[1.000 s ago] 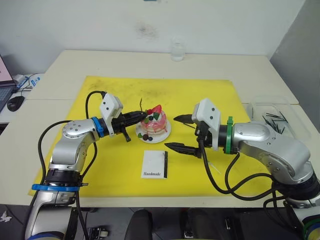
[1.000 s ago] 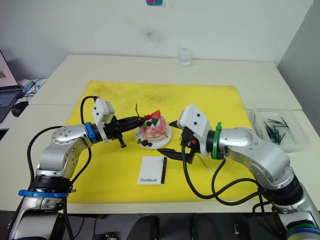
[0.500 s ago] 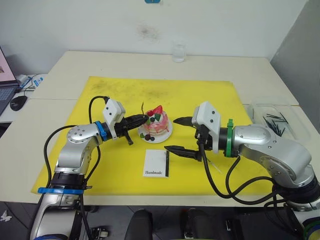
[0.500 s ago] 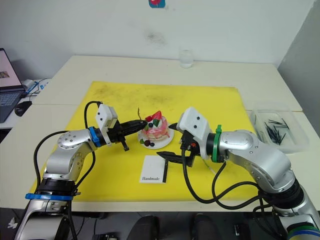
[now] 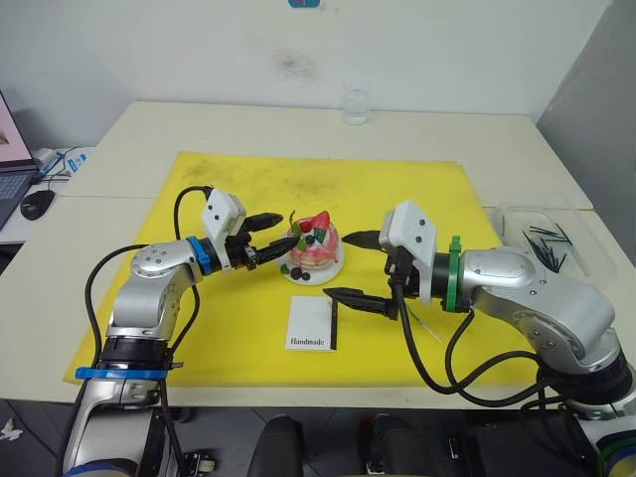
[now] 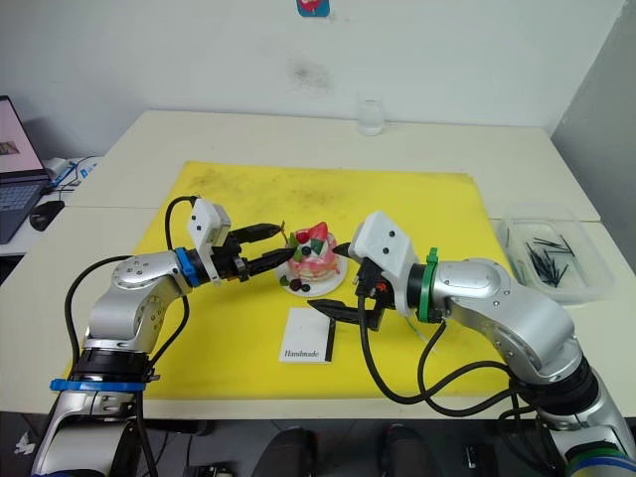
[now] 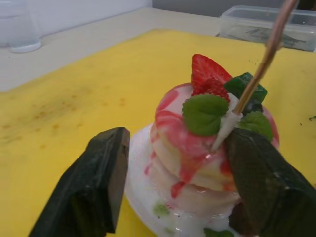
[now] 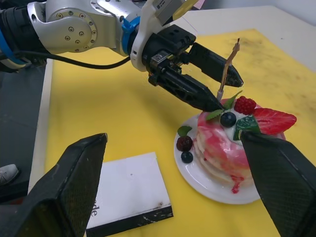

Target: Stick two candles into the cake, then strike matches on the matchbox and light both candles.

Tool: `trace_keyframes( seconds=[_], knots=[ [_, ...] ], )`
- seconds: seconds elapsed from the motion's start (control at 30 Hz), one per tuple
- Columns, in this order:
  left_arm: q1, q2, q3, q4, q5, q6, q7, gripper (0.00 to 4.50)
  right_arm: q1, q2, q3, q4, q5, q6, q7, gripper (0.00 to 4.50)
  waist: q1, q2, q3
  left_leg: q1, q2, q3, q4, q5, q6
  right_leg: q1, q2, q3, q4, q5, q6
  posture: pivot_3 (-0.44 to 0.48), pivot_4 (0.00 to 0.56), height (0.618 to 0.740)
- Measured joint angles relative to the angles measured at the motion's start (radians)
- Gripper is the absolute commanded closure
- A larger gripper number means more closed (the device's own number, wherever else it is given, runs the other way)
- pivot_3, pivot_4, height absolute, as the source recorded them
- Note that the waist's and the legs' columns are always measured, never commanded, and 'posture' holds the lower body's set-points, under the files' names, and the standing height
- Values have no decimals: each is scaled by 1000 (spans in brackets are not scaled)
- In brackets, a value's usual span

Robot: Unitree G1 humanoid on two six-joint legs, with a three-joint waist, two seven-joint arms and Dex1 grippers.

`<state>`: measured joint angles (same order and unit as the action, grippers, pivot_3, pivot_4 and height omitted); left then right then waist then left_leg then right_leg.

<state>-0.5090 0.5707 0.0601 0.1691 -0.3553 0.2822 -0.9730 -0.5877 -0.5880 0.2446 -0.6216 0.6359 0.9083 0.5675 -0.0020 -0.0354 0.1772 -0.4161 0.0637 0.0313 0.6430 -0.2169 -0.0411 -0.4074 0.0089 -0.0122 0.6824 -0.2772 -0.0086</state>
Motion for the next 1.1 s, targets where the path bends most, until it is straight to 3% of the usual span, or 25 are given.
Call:
trace_keyframes(
  seconds=[0.07, 0.37, 0.5, 0.6, 0.7, 0.83, 1.0, 1.1],
  knots=[
    [0, 6, 7, 0, 0, 5, 4, 37, 0, 9, -4, 1, -4, 0, -5, 0, 0, 0, 0, 0, 0, 0, 0, 0, 0, 0, 0, 0, 0, 0, 0, 0, 150, 740],
    [1, 35, 55, -26, -27, 67, 39, 37, -1, 60, -37, 17, -22, 0, -35, 0, -1, 0, 0, 0, 1, 0, 0, 0, 0, -1, 0, 0, 0, 0, 0, 0, 150, 740],
    [30, 92, 90, -123, -73, 130, 36, 37, -1, 64, -70, 16, -20, 0, -47, 0, -1, 0, 0, 0, 1, 0, 0, 0, 0, -1, -1, 1, 0, 0, 0, 0, 150, 740],
    [95, 197, 109, -225, -131, 216, -24, 37, 10, 55, -116, 6, -2, 8, -48, 0, -4, 0, 0, 0, 1, 0, -1, 0, 0, -1, -1, 1, 0, 0, 0, 0, 150, 740],
    [188, 314, 143, -324, -194, 305, -98, 37, 46, 13, -177, -20, 27, 31, -46, 0, -6, 0, 0, 0, 2, -1, -2, 0, 0, -2, -2, 1, 0, 0, -1, 0, 150, 740],
    [298, 401, 174, -459, -274, 388, -172, 37, 120, -62, -249, -59, 56, 59, -40, 0, -2, 1, 0, 0, 2, -1, -2, 0, 0, -2, -4, 1, 0, 0, -1, 0, 150, 740],
    [379, 378, 157, -644, -350, 414, -172, 37, 273, -181, -263, -84, -2, 59, -45, 0, 1, 0, 0, 0, 1, 0, -1, 0, 0, -1, -9, 2, -1, 0, 0, 0, 150, 740],
    [401, 370, 101, -718, -353, 410, -174, 37, 358, -191, -259, -88, -64, 48, -73, 0, 0, 0, 0, 0, 0, 0, -1, 0, 0, -1, -9, 2, 0, 0, 1, 0, 150, 740]
  ],
)
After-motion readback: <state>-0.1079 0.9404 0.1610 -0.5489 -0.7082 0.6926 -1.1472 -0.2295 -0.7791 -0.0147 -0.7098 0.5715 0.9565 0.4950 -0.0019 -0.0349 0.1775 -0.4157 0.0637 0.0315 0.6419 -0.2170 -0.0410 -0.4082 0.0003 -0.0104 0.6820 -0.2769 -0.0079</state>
